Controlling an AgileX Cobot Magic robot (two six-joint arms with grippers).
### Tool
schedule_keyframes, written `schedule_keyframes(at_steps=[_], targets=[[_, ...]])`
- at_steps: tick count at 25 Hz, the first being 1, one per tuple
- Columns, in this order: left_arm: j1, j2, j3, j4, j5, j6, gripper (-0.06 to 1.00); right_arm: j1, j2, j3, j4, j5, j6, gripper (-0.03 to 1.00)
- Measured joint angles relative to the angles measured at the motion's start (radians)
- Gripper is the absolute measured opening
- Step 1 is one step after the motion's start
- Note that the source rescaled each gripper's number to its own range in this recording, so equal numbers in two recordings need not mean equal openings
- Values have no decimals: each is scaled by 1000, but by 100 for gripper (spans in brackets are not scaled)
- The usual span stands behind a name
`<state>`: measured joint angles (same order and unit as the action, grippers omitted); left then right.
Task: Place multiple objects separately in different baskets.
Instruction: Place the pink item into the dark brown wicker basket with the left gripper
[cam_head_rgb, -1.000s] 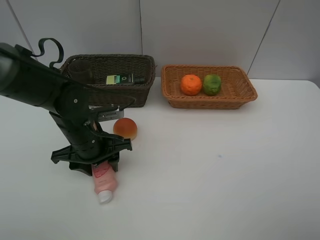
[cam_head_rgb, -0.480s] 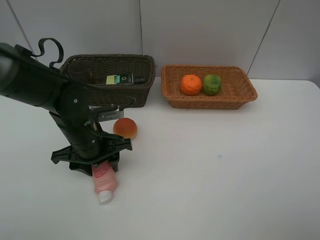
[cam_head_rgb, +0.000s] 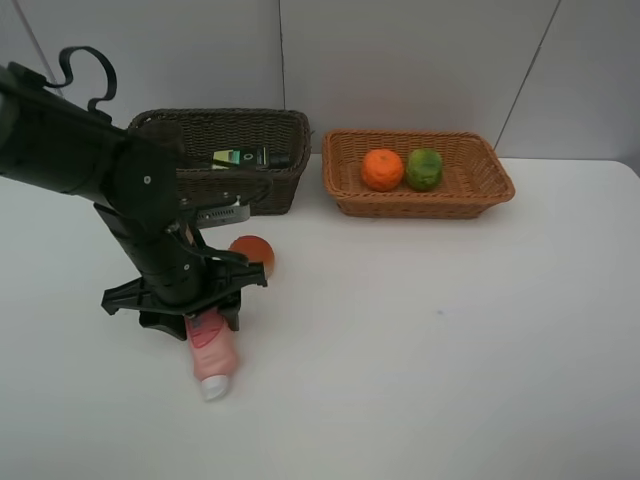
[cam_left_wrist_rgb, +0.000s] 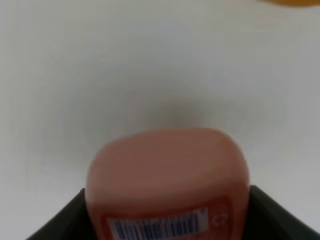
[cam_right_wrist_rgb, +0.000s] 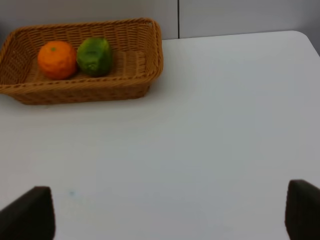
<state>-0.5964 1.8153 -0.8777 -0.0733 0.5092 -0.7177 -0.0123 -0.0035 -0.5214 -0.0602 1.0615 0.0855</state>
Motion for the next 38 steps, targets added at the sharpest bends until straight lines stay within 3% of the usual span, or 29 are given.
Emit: schedule_keyframes(at_steps=[7,13,20,25,32,38], targets=[[13,-129,-142,102,71,0,71,0,0,0,0,0,0,100],[80,-136,-287,344,44,0,71,0,0,0,0,0,0,100],[145,-133,-328,612,-256,0,71,0,0,0,0,0,0,100],[215,-84,-328,718,-437,0,71,0,0,0,0,0,0,100],[300,60,-328,742,-697,25,71,0,0,0,0,0,0,100],[311,166,-328,726,-895,120,70,0,0,0,0,0,0,100]])
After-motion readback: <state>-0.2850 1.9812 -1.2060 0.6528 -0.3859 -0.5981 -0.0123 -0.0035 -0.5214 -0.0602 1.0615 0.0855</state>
